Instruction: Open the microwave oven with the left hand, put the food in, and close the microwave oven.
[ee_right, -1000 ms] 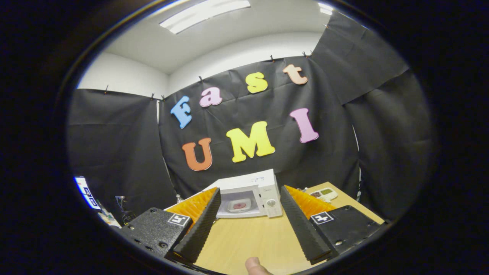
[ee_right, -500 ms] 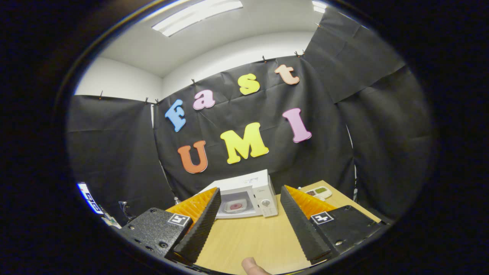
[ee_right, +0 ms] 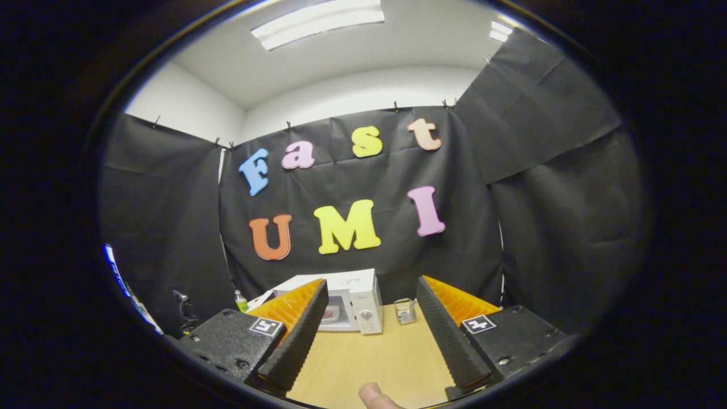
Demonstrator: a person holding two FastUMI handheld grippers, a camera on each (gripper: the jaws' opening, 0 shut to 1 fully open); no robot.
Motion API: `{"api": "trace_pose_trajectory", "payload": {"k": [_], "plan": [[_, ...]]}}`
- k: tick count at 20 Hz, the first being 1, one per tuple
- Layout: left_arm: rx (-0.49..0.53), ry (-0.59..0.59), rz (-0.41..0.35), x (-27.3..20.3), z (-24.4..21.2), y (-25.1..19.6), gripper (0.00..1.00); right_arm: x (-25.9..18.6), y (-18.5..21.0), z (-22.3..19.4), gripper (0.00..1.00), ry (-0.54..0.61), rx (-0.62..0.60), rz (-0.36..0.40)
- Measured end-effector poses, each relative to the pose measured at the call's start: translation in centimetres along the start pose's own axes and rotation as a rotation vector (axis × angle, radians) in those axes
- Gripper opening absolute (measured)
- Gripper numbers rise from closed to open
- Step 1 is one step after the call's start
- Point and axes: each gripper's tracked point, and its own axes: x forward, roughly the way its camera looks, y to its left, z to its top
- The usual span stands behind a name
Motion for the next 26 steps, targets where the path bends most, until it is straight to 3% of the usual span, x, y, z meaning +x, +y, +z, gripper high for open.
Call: {"api": "trace_pose_trajectory", "payload": {"k": [1,11,22,24,25,26], "plan": [[0.014,-0.001,-0.003,0.4,0.1,-0.7,0.0,-0.1,-0.1,-0.3,0.89,0.008,-0.008,0.0],[0.048,-0.009,-0.136,4.8,0.9,-8.1,0.0,-0.8,-1.4,-0.1,0.89,-0.005,-0.052,0.014],[0.046,-0.047,-0.19,12.4,2.7,-14.7,0.0,3.2,-4.9,-0.2,0.9,-0.005,-0.145,0.001],[0.046,-0.048,-0.19,13.9,2.9,-15.7,0.0,4.2,-4.3,-1.0,0.9,0.023,-0.13,0.041],[0.029,-0.044,-0.198,14.6,3.0,-16.4,0.0,4.8,-3.8,-1.5,1.0,0.038,-0.122,0.071],[0.011,-0.039,-0.202,15.2,3.1,-17.0,0.0,5.4,-3.6,-1.8,0.9,0.049,-0.116,0.093]]}}
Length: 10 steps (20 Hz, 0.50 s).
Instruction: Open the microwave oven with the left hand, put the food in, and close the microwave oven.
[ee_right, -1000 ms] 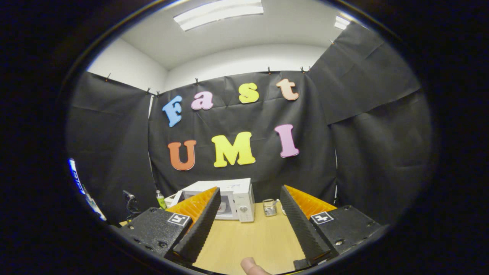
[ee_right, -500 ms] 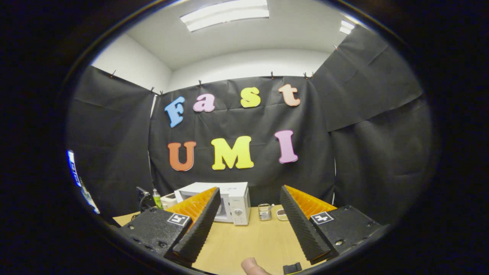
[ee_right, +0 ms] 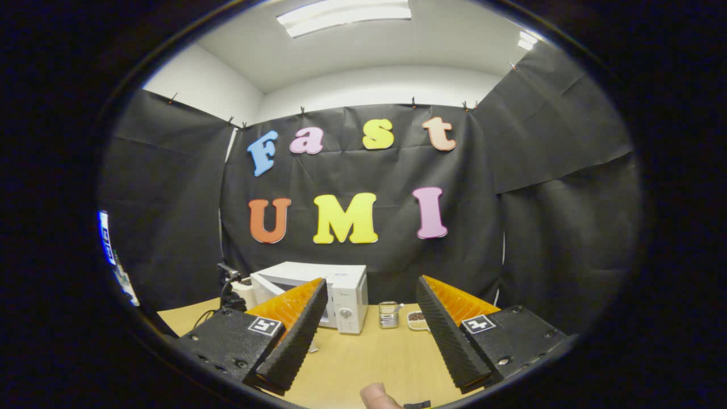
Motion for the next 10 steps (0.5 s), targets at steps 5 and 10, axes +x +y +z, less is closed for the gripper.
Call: {"api": "trace_pose_trajectory", "payload": {"k": [5,10], "plan": [[-0.012,0.006,0.064,4.2,-0.1,1.1,0.0,3.1,-1.5,-1.4,0.9,0.037,0.051,0.019],[-0.076,0.03,0.087,7.8,-0.8,1.7,0.0,5.3,-2.8,-3.3,0.9,0.09,0.084,0.034]]}}
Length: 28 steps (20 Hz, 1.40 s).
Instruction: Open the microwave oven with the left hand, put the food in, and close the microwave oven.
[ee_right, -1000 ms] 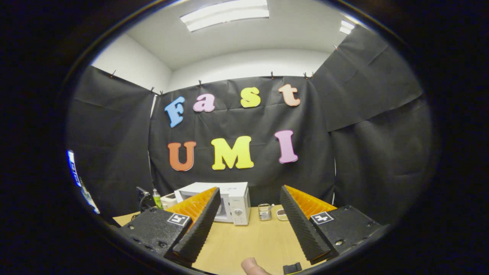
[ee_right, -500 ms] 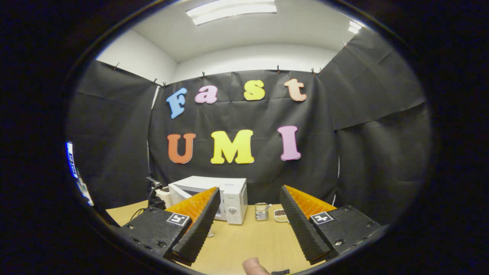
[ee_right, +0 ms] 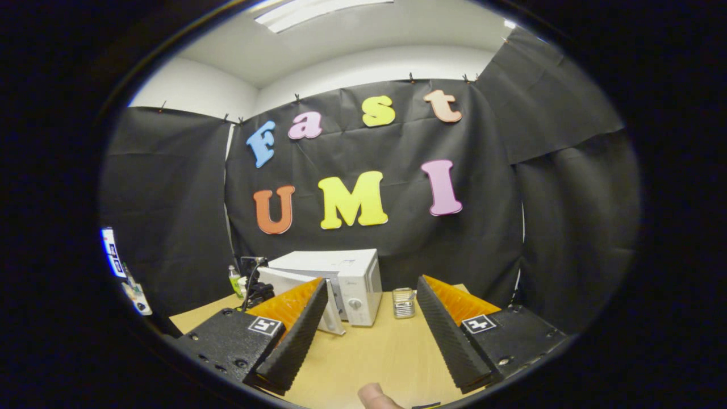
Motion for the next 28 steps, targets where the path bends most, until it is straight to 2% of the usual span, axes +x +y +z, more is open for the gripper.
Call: {"api": "trace_pose_trajectory", "payload": {"k": [1,2,7,8,9,10,11,16,20,23,28], "plan": [[-0.009,0.001,0.0,0.6,0.0,-0.2,0.0,0.3,-0.4,-0.2,1.0,0.002,0.004,0.0],[-0.01,0.0,0.002,1.3,0.1,-0.2,0.0,0.6,-0.8,-0.3,0.9,0.0,0.009,0.003],[0.011,-0.022,0.043,4.6,0.7,-0.6,0.0,2.2,-2.8,-1.4,0.9,0.004,0.037,0.002],[0.008,0.002,0.061,4.6,0.2,-0.5,0.0,2.4,-3.2,-1.6,0.9,0.009,0.045,-0.002],[0.001,-0.023,0.065,4.4,0.9,-0.5,0.02,2.5,-3.4,-1.9,0.9,0.015,0.052,-0.003],[-0.002,-0.003,0.066,4.4,0.4,-0.6,0.03,2.6,-3.5,-2.1,1.0,0.02,0.059,-0.003],[0.006,-0.008,0.068,4.5,0.5,-0.5,0.03,2.7,-3.7,-2.2,0.9,0.023,0.064,-0.006],[0.059,-0.003,0.083,4.5,0.2,-0.5,0.04,1.3,-3.9,-1.8,0.9,0.017,0.058,-0.031],[0.063,0.02,0.087,4.5,0.0,-0.4,0.03,-0.6,-3.6,-1.3,0.9,0.012,0.048,-0.057],[0.034,0.071,0.086,3.1,-0.5,-0.2,0.01,-1.9,-3.7,-1.0,0.9,0.009,0.037,-0.089],[0.095,0.004,0.08,-3.0,3.9,-0.7,0.01,-3.8,-2.5,-0.9,0.9,0.002,0.06,-0.11]]}}
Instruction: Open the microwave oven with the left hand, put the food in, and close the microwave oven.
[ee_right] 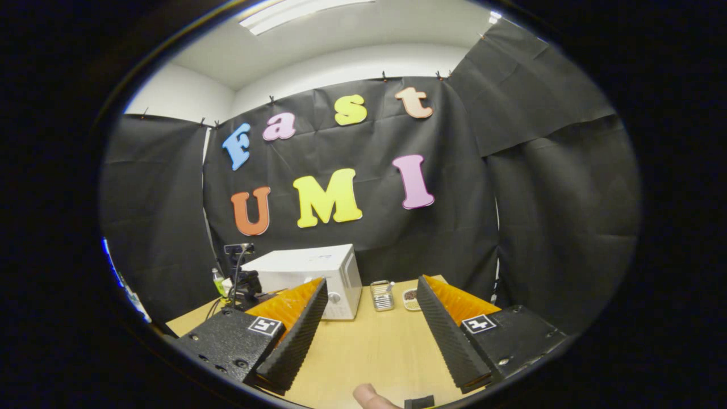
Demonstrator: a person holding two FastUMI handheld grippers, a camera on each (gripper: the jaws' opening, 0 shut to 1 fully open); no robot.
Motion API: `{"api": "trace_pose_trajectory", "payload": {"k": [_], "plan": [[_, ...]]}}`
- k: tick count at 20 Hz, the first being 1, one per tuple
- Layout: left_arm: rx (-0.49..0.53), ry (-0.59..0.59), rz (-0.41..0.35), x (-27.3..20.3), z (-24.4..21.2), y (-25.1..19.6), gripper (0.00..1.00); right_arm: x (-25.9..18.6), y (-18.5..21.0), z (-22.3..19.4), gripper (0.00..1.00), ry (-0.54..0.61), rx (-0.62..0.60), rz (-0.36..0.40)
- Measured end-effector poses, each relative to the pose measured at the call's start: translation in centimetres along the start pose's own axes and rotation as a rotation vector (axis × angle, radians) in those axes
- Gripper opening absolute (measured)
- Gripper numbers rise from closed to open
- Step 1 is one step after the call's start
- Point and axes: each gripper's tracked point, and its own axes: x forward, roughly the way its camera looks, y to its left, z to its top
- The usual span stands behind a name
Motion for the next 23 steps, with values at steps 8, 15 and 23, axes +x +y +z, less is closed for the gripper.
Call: {"api": "trace_pose_trajectory", "payload": {"k": [8,15,23], "plan": [[0.035,-0.078,0.078,-14.4,7.7,2.0,0.22,-3.0,2.7,0.2,1.0,-0.014,0.02,0.004],[0.035,-0.149,0.211,-25.5,12.0,3.5,0.82,-7.0,3.7,2.5,0.9,-0.101,-0.042,-0.062],[0.013,-0.244,0.276,-35.8,14.2,2.9,0.82,-9.8,4.1,3.8,0.9,-0.165,-0.058,-0.095]]}}
